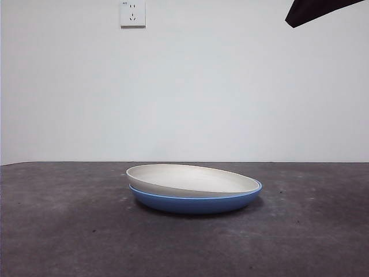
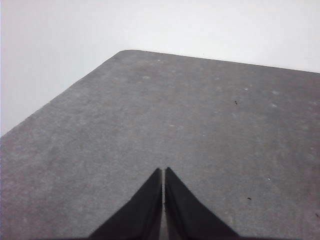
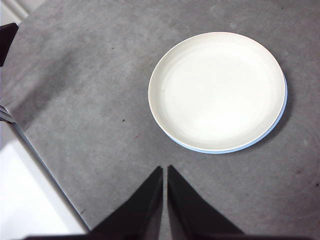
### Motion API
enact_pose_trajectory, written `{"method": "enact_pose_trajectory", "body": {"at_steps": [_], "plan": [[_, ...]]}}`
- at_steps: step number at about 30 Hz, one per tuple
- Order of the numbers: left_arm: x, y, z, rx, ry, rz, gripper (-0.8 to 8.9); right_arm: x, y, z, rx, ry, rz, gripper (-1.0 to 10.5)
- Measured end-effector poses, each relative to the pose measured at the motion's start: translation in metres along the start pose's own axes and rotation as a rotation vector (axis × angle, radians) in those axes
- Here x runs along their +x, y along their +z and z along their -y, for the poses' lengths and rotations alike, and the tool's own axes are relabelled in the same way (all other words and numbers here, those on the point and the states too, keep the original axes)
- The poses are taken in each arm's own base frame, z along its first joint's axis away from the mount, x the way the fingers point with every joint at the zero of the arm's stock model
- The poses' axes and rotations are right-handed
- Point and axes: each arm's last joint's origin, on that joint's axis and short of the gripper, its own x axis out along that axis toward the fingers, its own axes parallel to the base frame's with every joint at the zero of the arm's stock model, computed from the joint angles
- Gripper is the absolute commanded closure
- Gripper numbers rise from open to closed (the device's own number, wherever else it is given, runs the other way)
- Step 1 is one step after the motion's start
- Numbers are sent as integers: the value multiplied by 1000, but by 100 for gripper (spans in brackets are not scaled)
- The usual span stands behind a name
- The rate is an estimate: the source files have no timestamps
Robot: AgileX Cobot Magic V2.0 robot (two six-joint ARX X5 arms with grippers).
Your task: Pick up the white plate, put it on the blue plate, put it on desk
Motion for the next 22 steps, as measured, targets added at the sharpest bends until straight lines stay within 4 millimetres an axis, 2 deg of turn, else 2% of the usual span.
{"method": "enact_pose_trajectory", "body": {"at_steps": [3,6,9,15,22], "plan": [[0,0,0,0,0,0,804,-5,1,4,-31,-57,30,939],[0,0,0,0,0,0,804,-20,3,8,-61,-131,162,938],[0,0,0,0,0,0,804,-38,-4,12,-87,-194,324,938],[0,0,0,0,0,0,804,-55,-47,30,-108,-386,590,939],[0,0,0,0,0,0,804,-46,-102,49,-108,-608,752,939]]}}
